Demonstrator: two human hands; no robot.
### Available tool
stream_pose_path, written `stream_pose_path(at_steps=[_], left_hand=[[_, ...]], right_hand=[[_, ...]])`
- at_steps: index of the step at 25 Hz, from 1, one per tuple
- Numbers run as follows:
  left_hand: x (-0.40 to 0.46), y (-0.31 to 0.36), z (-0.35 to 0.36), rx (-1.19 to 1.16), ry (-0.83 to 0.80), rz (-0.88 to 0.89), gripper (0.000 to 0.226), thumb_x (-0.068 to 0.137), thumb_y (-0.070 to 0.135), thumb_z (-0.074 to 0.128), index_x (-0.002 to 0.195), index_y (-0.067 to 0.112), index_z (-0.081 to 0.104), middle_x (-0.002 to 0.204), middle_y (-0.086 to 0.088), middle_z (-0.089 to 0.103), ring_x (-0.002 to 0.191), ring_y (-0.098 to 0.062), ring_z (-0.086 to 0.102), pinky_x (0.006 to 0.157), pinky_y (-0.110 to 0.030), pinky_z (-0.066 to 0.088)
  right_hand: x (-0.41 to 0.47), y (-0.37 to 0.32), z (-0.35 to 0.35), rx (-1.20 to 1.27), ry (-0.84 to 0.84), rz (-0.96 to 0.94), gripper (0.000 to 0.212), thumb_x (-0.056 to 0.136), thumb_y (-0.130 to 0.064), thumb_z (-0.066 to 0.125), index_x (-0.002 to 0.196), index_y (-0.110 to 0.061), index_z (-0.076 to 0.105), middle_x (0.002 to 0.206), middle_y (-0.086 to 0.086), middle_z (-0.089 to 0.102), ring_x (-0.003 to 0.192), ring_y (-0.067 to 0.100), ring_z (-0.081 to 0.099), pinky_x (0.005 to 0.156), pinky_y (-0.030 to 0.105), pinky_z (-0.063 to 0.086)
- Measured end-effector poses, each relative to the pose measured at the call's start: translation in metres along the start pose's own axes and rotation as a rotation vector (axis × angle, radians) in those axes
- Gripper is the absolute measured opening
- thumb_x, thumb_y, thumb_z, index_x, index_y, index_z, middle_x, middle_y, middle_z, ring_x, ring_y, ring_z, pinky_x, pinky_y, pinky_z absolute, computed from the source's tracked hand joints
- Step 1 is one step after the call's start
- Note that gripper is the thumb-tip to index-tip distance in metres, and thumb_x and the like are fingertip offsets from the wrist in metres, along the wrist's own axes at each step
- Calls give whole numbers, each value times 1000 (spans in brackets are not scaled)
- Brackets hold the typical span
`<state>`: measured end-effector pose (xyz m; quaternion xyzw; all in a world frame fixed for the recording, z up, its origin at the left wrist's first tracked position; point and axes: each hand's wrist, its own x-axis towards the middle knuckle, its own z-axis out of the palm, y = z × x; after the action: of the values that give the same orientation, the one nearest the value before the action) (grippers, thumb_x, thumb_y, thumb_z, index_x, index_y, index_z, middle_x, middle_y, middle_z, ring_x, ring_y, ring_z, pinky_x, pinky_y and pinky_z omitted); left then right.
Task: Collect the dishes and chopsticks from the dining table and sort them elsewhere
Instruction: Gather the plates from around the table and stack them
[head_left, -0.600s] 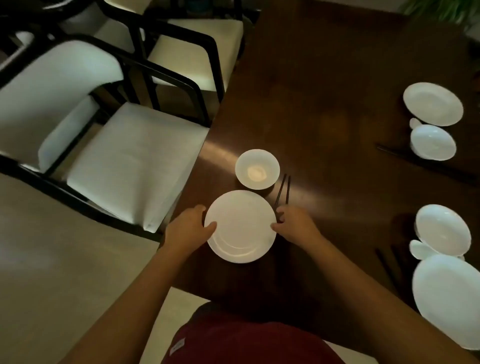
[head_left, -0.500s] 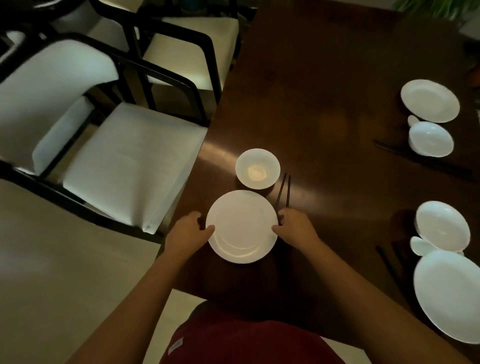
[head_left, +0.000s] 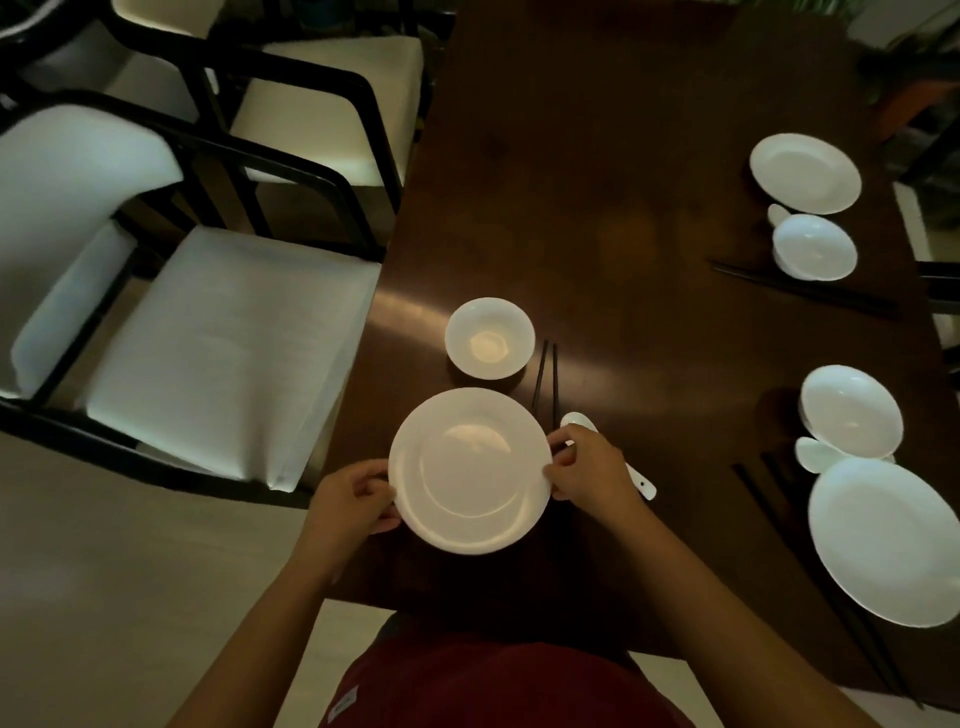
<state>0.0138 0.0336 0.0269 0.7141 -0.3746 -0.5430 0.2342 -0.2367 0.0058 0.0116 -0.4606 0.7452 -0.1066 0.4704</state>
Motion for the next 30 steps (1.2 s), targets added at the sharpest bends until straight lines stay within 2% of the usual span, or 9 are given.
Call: stream_pose_path(at_steps=[4, 9, 12, 14, 17, 20, 25, 28, 30], left_hand=[[-8, 40, 25, -49, -80, 61, 29, 84, 5, 61, 88, 34, 65, 78, 3, 73, 71, -14, 71, 56, -19, 55], [20, 93, 105, -110, -148, 107, 26, 84, 1, 58, 101, 19, 65, 65, 1, 73, 64, -13, 71, 53, -17, 53], [49, 127, 161, -97, -139, 115, 26, 84, 0, 57, 104, 15, 65, 65, 0, 73, 62, -11, 71, 52, -16, 53], [72, 143, 198, -90, -108, 84, 27, 84, 1, 56, 108, 11, 64, 74, -6, 74, 64, -13, 70, 54, -18, 54], [96, 150, 239, -71, -58, 7, 31, 84, 2, 57, 114, 6, 63, 93, -15, 71, 74, -18, 69, 58, -21, 51], [105, 142, 262, -17, -23, -4, 29, 85, 4, 56, 112, 9, 64, 91, -11, 71, 70, -13, 68, 52, -15, 50], [114, 134, 277, -8, 32, 6, 30, 85, 5, 55, 113, 11, 64, 91, -10, 70, 71, -11, 68, 57, -19, 47], [114, 131, 280, 33, 37, 7, 28, 86, 6, 55, 113, 10, 64, 89, -10, 70, 71, -13, 68, 59, -21, 51], [114, 130, 278, 193, 58, 49, 25, 89, 11, 54, 113, 7, 63, 88, -10, 70, 72, -16, 68, 64, -25, 53]], right_hand=[[-11, 11, -58, 202, 2, -19, 24, 80, -5, 66, 99, -19, 59, 81, 1, 65, 73, 16, 66, 57, 22, 56], [16, 37, -150, 301, 68, -94, 28, 81, 1, 63, 106, -9, 60, 87, 10, 66, 78, 20, 66, 58, 24, 57], [62, 55, -200, 265, 101, -102, 29, 81, 1, 63, 107, -9, 60, 95, 16, 64, 87, 27, 65, 62, 28, 56], [98, 68, -224, 243, 110, -99, 27, 81, 2, 62, 106, -7, 60, 92, 16, 64, 85, 28, 64, 64, 31, 56], [140, 86, -242, 173, 92, -86, 27, 78, 3, 64, 104, -4, 60, 84, 11, 63, 78, 26, 64, 65, 34, 56], [166, 99, -247, 92, 56, -74, 26, 76, 2, 66, 99, -9, 62, 77, 5, 64, 69, 22, 66, 64, 32, 57], [185, 111, -249, 60, 41, -94, 25, 75, 0, 66, 95, -13, 61, 71, 2, 65, 61, 18, 67, 66, 32, 59], [186, 111, -251, 46, 29, -122, 26, 75, -2, 67, 97, -14, 62, 75, 1, 65, 64, 18, 67, 66, 31, 59], [182, 110, -255, 12, 20, -134, 26, 77, -5, 68, 101, -14, 61, 85, 4, 67, 71, 19, 68, 69, 31, 58]])
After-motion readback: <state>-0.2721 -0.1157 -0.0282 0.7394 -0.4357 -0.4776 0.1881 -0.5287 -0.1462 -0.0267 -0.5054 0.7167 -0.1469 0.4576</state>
